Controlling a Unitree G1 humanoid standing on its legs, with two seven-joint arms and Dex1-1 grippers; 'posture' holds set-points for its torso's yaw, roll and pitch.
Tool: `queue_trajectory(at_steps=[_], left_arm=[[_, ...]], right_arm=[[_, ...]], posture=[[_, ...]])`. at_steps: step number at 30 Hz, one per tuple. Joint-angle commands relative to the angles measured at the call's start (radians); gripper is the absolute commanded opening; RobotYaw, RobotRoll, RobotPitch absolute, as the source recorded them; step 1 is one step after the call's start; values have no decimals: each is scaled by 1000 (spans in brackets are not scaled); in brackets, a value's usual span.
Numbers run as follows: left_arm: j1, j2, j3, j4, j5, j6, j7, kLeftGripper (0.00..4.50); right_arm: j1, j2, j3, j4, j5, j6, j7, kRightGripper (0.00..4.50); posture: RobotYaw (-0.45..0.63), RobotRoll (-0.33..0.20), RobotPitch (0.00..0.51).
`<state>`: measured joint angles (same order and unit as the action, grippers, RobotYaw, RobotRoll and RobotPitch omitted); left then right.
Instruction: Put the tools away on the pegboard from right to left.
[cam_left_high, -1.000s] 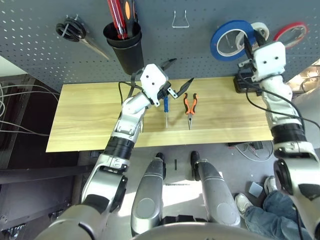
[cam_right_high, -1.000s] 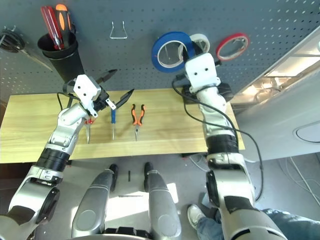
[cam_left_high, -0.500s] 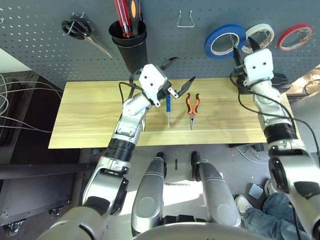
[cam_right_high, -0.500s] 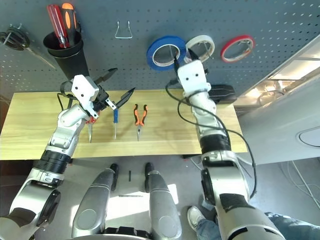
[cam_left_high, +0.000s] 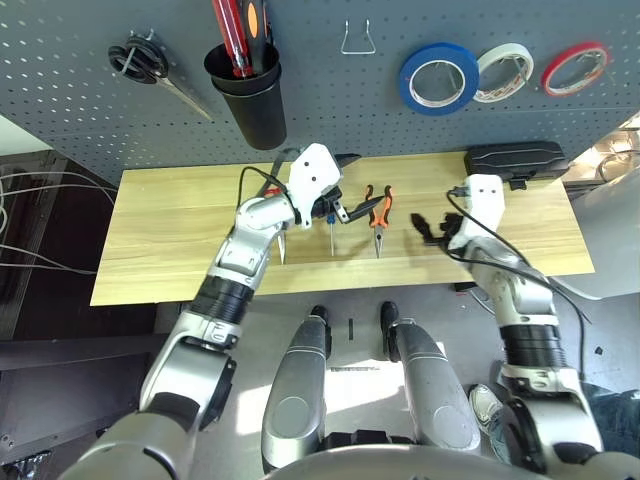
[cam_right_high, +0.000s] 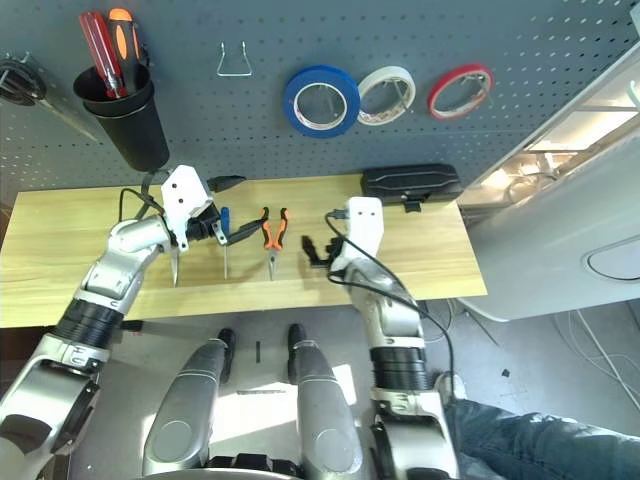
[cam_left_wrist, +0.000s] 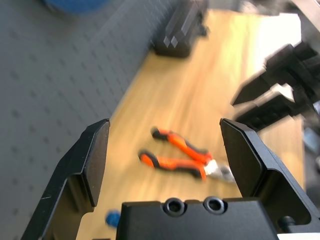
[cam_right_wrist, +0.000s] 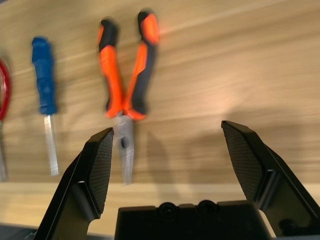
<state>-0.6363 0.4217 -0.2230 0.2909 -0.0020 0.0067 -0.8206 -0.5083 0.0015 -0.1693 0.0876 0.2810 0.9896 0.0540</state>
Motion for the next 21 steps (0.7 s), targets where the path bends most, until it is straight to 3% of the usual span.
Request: queue_trajectory(at_steps=[1,10,21], left_arm=[[20,41,-60,-29,56,38,-53,4500],[40,77,-110,-80,101,166,-106,4500],[91,91,-116,-151,105,232,-115,4500]], right_arm=[[-20,22,8,95,-9,2,-22,4460],[-176,41,-5,390,-47,-134,-65,4460],[-267,13,20,609,-88,-247,-35,4460]], posture=[[129,0,373],[184,0,391],[201,0,398]])
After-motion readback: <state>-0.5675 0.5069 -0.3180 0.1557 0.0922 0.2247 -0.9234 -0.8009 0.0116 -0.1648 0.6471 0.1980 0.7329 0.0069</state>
